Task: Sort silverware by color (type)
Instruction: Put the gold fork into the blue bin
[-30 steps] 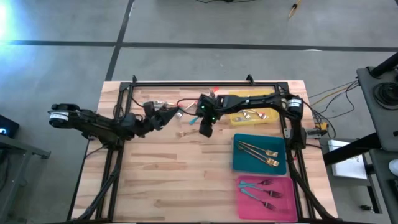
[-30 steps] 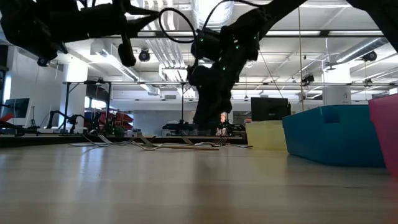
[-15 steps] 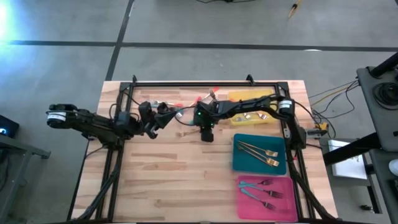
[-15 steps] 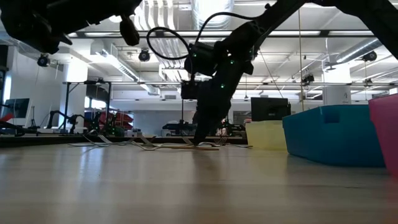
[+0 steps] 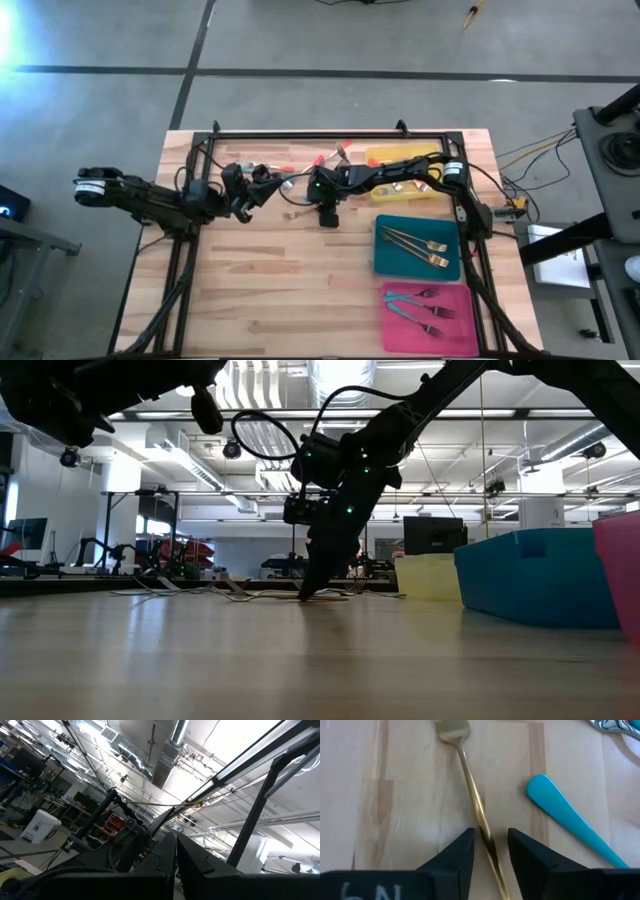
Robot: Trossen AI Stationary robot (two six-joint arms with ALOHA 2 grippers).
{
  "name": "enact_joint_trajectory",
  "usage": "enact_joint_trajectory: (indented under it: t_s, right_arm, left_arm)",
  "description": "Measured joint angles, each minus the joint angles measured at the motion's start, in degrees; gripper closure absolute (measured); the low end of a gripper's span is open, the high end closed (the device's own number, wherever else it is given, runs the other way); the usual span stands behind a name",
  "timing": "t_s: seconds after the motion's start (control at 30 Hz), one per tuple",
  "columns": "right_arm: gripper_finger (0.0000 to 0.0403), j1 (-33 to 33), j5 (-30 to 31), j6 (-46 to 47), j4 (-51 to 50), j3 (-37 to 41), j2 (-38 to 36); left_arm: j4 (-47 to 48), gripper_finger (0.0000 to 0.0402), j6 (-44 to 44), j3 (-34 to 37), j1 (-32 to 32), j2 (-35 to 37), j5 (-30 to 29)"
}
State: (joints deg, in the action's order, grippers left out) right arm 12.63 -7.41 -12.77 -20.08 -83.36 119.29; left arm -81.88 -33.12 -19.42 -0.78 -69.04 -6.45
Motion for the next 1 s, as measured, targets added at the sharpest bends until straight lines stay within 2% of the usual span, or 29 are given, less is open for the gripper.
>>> enact_joint_trajectory:
  t_s: [0.3,0.57,0.7,0.83,1.0]
  right_arm:
    - [0.0385,-0.77,0.01,-1.26,-1.14,-0.04,1.98]
    - [0.039,-0.28,0.05,2.42,-4.19,0.34,-2.69]
    - [0.0391,0.42,0.06,3.36,-7.62,0.56,-8.32]
    - [0.0391,1.46,-0.05,8.28,-13.05,0.31,-15.07]
    - [0.0391,1.59,-0.7,12.12,-23.21,0.37,-22.56]
  left_arm:
    - [0.04,0.0402,0.19,-0.02,-0.02,0.0,0.01]
    - [-0.05,0.0402,0.35,-0.33,-0.02,0.96,0.02]
    - [-0.11,0.0402,0.9,-0.33,-0.02,2.18,0.04]
    - [-0.07,0.0401,1.14,-0.33,-0.02,3.37,0.04]
    - [-0.1,0.0401,1.14,-0.33,-0.02,4.09,0.06]
